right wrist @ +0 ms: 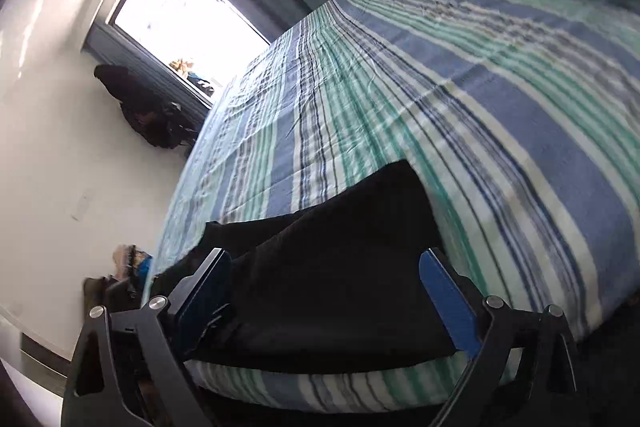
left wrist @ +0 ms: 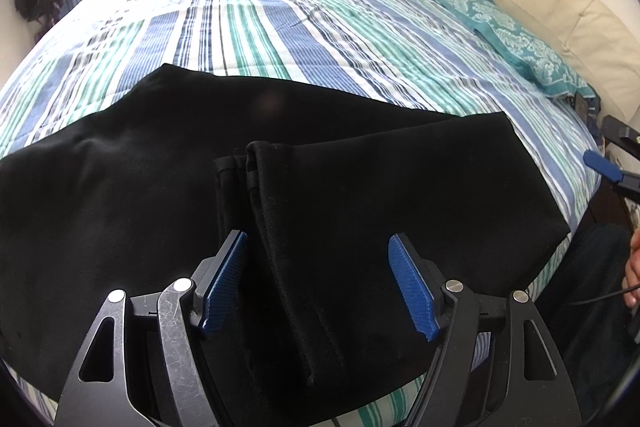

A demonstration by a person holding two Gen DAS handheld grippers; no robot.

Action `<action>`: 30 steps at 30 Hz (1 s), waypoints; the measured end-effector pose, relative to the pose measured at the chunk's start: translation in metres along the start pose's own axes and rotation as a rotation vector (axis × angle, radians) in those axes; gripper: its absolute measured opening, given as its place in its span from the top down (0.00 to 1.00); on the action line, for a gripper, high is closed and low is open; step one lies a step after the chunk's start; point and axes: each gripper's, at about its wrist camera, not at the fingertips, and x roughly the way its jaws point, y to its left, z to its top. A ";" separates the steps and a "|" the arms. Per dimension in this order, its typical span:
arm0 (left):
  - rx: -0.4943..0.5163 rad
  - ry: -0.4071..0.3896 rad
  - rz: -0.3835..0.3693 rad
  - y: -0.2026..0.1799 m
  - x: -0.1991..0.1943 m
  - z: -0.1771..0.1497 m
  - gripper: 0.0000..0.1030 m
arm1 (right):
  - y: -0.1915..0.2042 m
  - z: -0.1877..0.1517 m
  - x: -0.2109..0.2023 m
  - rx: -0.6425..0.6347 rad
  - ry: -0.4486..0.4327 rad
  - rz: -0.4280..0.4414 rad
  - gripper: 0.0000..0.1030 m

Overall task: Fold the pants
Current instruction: 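Release both tools and move them back over the folded pants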

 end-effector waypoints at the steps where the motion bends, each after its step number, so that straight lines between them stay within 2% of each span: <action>1: 0.007 -0.001 0.007 -0.002 0.000 -0.001 0.27 | 0.010 0.004 0.005 -0.094 -0.014 -0.101 0.05; 2: 0.018 -0.001 0.014 -0.004 0.000 -0.002 0.27 | 0.017 0.005 0.014 -0.176 -0.019 -0.169 0.05; 3: 0.033 -0.003 0.021 -0.005 0.001 -0.003 0.26 | 0.021 0.005 0.023 -0.234 -0.013 -0.200 0.05; 7: 0.071 -0.010 0.032 -0.009 0.002 -0.008 0.23 | 0.036 -0.009 0.064 -0.366 0.055 -0.199 0.05; 10: 0.082 -0.006 0.039 -0.012 0.003 -0.007 0.18 | 0.035 -0.038 0.116 -0.424 0.294 -0.288 0.04; 12: 0.089 -0.006 0.046 -0.013 0.004 -0.008 0.18 | 0.041 -0.044 0.102 -0.463 0.224 -0.296 0.04; 15: 0.081 -0.012 0.041 -0.012 0.004 -0.008 0.18 | 0.057 -0.037 0.064 -0.425 0.114 -0.233 0.04; 17: 0.081 -0.015 0.040 -0.012 0.004 -0.008 0.16 | 0.069 -0.041 0.044 -0.443 0.055 -0.205 0.04; 19: 0.089 -0.015 0.047 -0.014 0.006 -0.009 0.15 | 0.077 -0.050 0.049 -0.481 0.080 -0.210 0.04; 21: 0.098 -0.014 0.055 -0.016 0.006 -0.009 0.14 | 0.075 -0.062 0.073 -0.503 0.188 -0.227 0.04; 22: 0.103 -0.012 0.057 -0.016 0.006 -0.010 0.14 | 0.069 -0.069 0.090 -0.495 0.278 -0.232 0.03; 23: 0.107 -0.015 0.061 -0.017 0.005 -0.010 0.14 | 0.064 -0.075 0.101 -0.486 0.313 -0.241 0.00; 24: 0.103 -0.021 0.060 -0.016 0.003 -0.011 0.14 | 0.064 -0.077 0.098 -0.491 0.265 -0.224 0.00; 26: 0.063 -0.035 0.050 -0.009 -0.005 -0.011 0.14 | 0.065 -0.072 0.098 -0.487 0.277 -0.211 0.00; 30: -0.030 -0.073 0.041 0.013 -0.026 -0.007 0.14 | 0.060 -0.065 0.083 -0.452 0.218 -0.174 0.00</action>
